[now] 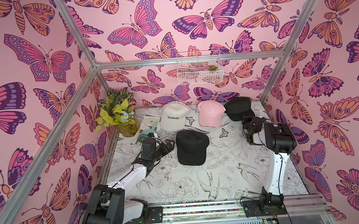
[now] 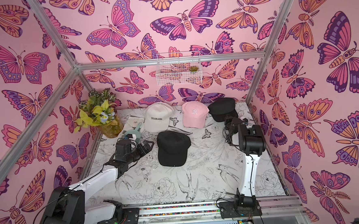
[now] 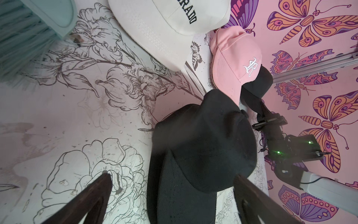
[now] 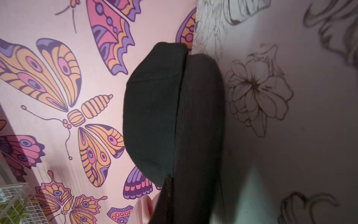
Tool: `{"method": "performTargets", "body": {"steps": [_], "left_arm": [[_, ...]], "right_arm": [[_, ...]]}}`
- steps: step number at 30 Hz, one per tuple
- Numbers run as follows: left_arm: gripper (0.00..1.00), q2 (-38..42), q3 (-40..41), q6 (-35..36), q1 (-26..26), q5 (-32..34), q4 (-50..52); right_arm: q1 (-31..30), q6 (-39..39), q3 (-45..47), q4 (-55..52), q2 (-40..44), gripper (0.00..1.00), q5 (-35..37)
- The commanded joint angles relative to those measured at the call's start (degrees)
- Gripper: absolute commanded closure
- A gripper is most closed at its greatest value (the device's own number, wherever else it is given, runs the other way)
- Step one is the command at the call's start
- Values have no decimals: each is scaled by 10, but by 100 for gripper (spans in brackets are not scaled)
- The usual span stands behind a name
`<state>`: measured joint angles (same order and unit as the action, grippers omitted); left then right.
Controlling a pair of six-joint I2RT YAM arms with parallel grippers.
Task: Stack the baseball caps by color
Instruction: Pick up the baseball cap at the corner of the board.
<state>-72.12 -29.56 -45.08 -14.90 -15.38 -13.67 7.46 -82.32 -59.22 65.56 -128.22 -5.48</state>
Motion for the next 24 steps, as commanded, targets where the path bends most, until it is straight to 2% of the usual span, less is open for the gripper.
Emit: {"method": "performTargets", "body": {"steps": [1, 6, 10, 12, 16, 21, 24], "left_arm": [[0, 2, 15, 8, 5, 1, -21], [0, 9, 20, 11, 6, 7, -26], [0, 6, 35, 3, 6, -19, -79], [0, 2, 30, -3, 6, -23, -78], [0, -18, 16, -11, 5, -30, -72], [0, -35, -8, -13, 6, -66, -75], [0, -38, -11, -22, 6, -94, -117]], "right_arm": [[11, 28, 27, 38, 50, 100, 8], [10, 56, 100, 36, 134, 100, 25], [10, 81, 181, 45, 215, 100, 77], [11, 92, 203, 30, 249, 100, 75], [10, 68, 230, -9, 303, 100, 34], [11, 16, 265, 60, 328, 100, -37], [9, 2, 269, 67, 351, 100, -80]]}}
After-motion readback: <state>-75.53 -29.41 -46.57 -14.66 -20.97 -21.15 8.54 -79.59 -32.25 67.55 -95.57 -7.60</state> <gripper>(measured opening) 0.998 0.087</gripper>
